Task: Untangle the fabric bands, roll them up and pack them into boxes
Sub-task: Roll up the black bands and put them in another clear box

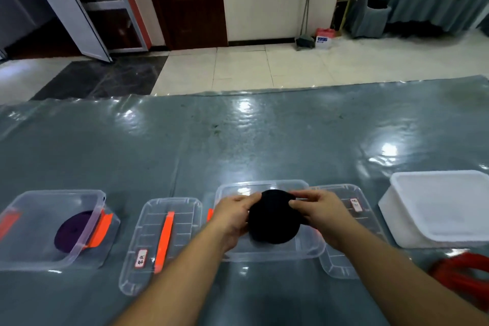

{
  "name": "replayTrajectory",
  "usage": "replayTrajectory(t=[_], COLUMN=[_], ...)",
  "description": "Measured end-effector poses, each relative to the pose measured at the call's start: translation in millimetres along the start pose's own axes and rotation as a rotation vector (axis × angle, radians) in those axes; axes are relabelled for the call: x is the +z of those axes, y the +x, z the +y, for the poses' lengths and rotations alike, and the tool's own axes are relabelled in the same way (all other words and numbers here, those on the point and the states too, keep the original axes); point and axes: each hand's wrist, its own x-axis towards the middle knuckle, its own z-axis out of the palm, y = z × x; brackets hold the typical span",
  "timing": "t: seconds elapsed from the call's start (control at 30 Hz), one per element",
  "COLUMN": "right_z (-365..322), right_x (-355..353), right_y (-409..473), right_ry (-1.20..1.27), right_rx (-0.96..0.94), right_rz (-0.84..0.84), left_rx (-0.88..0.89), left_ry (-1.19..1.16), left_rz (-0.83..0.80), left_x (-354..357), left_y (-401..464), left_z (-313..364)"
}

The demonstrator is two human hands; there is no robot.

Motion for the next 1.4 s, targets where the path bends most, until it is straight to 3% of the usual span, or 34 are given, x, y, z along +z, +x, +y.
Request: replayTrajectory(t=[0.23, 0.4, 0.73, 1.07, 1.4], right_z=[24.3, 48.5, 82.7, 107.3, 111.5], right_x=[4.7, 19.3, 34.6, 38.3, 44.7], right_y=[33.9, 63.2, 109.4, 130.8, 135.0], right_ry=[-0.173, -0.395, -0.639, -0.56, -0.57], right_rx=[0.079, 0.082, 0.179, 0.238, 0.243], right_rz=[0.13, 0.215, 0.223, 0.283, 0.331], left_rx=[-0.202, -0.205, -0.187, -0.114, -0.073], left_ry=[0.177, 0.179, 0.413, 0.509, 0.714], left_rz=[-0.106, -0.026, 0.103, 0.242, 0.241], left_x=[-8.1, -9.9, -6.2, -0.2, 1.4], left_y=[42.0, 68.2, 106.7, 132.8, 147.5], left_z=[-20.6, -29.4, -57.5, -67.0, -74.3])
